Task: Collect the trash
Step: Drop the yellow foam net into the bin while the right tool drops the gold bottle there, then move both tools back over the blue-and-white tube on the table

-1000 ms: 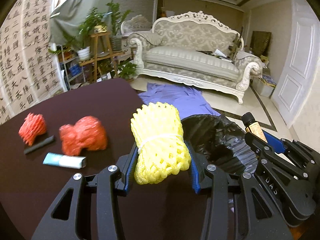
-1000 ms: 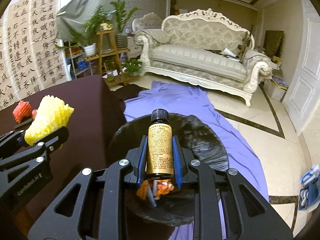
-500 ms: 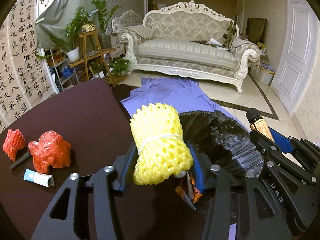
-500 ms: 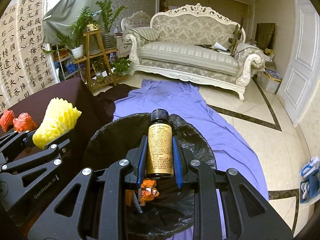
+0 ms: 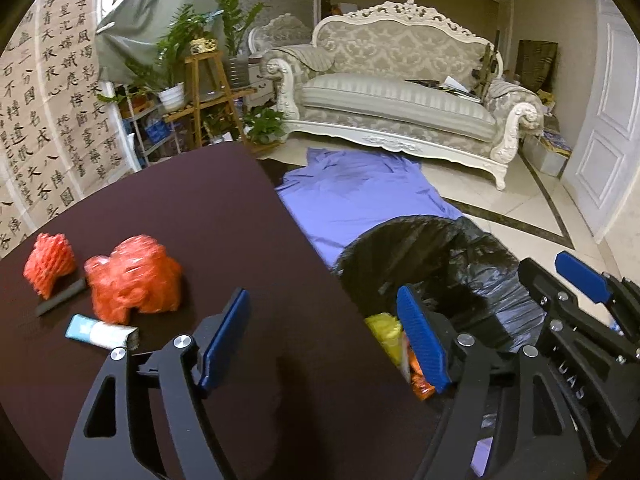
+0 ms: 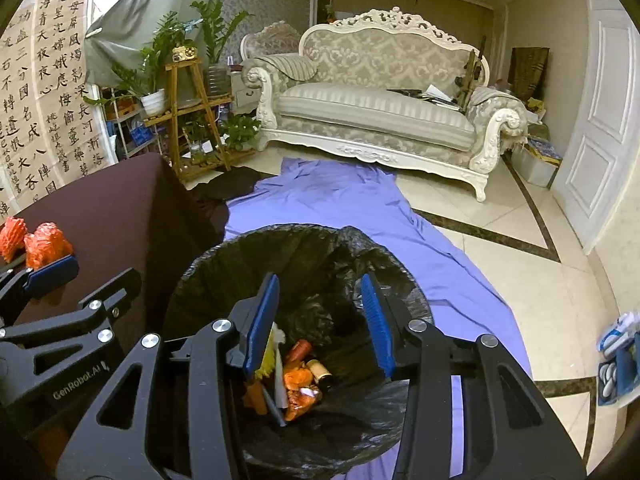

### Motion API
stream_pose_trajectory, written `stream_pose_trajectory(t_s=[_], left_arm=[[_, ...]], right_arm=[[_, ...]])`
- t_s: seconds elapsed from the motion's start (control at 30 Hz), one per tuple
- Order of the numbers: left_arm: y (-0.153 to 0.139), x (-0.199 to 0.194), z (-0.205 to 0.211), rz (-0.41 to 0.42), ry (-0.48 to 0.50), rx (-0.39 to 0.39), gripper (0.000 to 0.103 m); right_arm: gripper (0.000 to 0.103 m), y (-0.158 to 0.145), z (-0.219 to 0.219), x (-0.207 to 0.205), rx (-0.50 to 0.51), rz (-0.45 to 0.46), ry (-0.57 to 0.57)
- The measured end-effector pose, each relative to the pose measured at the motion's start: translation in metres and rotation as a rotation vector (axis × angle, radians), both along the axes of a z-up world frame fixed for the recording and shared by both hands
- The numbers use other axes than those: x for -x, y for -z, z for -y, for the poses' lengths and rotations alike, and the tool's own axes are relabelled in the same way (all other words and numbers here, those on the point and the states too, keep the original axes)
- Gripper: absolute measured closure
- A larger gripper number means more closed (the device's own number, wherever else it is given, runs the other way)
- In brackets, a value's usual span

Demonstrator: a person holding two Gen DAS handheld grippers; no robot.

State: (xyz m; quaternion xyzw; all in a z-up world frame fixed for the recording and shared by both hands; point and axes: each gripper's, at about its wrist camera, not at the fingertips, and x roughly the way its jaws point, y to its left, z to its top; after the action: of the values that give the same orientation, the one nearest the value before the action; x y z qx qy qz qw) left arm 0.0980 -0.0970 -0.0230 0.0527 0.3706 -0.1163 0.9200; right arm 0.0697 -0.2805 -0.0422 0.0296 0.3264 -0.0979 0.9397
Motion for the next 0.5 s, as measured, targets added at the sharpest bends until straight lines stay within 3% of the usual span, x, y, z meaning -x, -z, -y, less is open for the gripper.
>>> stream_pose_trajectory(t_s=[0.13, 0.5], left_arm=[[0.002, 0.005, -0.023, -0.021, -0.052, -0.005, 0.030], [0.005, 0.005, -0.100, -0.077, -0.252, 0.007, 0.030]], right_arm=[[0.055, -0.001, -0.017, 0.001, -0.027, -0.003, -0.043], [0.055, -0.003, -0.090, -0.007, -0.026, -0.050, -0.238]])
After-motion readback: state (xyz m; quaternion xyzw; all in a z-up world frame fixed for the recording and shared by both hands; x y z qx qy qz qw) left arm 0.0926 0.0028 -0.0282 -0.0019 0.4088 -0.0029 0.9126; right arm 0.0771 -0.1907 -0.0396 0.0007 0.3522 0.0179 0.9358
